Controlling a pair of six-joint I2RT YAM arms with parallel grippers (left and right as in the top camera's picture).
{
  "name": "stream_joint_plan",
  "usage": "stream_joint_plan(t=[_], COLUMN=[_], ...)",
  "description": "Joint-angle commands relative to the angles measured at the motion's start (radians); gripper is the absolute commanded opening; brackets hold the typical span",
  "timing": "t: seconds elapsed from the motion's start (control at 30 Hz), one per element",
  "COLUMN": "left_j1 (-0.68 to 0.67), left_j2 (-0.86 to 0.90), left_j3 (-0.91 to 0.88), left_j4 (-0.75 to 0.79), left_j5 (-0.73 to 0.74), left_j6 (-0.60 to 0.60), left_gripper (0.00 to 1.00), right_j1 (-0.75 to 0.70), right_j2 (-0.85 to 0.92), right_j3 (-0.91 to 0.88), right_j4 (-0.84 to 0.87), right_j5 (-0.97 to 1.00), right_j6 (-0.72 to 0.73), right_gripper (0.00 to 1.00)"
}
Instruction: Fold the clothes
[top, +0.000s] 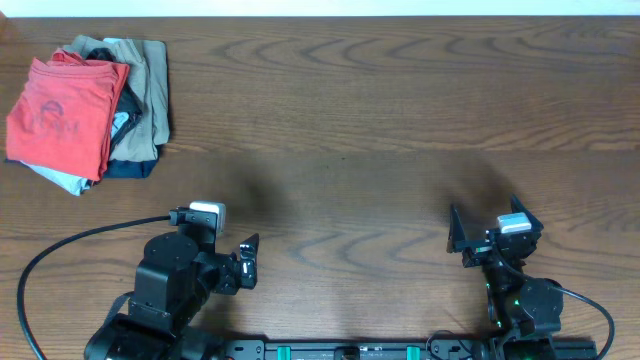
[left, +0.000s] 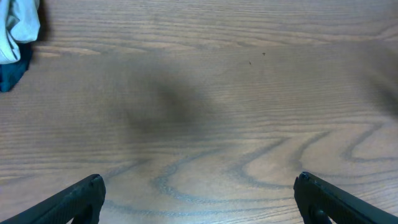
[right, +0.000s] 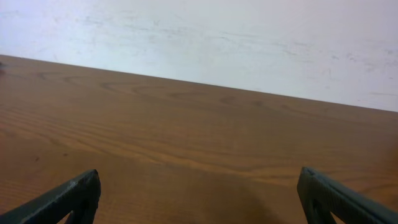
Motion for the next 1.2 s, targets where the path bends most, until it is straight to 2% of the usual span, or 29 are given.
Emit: stream_joint_plan(t=[0.0,0.13,0.23,0.43,0.73,0.9,1.13,1.17], left_j1=[-0.004,-0.004,0.004,0.087,0.260,0.317,0.322,0.322], left_j2=[-0.005,-0.050,-0.121,-0.295,-0.503,-0.502,-0.502,-0.502], left_j3=[-0.002,-0.004,-0.023,-0.198,-0.459,-0.534,-0.714,-0.724], left_j4=[-0.003,-0.006,-0.011,0.067,0.386,0.523,0.911,0.931], left_j5=[-0.012,-0.012,-0.058,-0.069,-0.068,-0.072,-0.064,-0.054], left_j6=[-0.012,-0.012,0.034,0.032,0.029,0.034,0.032,0.030], left_gripper=[0.98,0.98,0.98,0.98,0.98,0.98,0.98,0.98], right_j1=[0.005,0.005,0.005,0.005,0.005,0.005,0.005,0.005], right_j2=[-0.006,-0.006,-0.006,-0.006,-0.006,-0.006,-0.006,-0.006], right_j3=[-0.004,-0.004,-0.004,-0.004,-0.004,-0.004,-0.004,-0.004], right_j4=[-0.001,-0.001,-0.001,-0.001,-0.001,-0.001,-0.001,-0.001], right_j5=[-0.003,-0.003,-0.003,-0.003,-0.003,-0.003,-0.003,-0.003], right_j6=[-0.013,-0.013,-0.013,-0.013,-0.013,-0.013,-0.013,-0.013], right_gripper=[0.99,0.99,0.99,0.99,0.99,0.99,0.99,0.99])
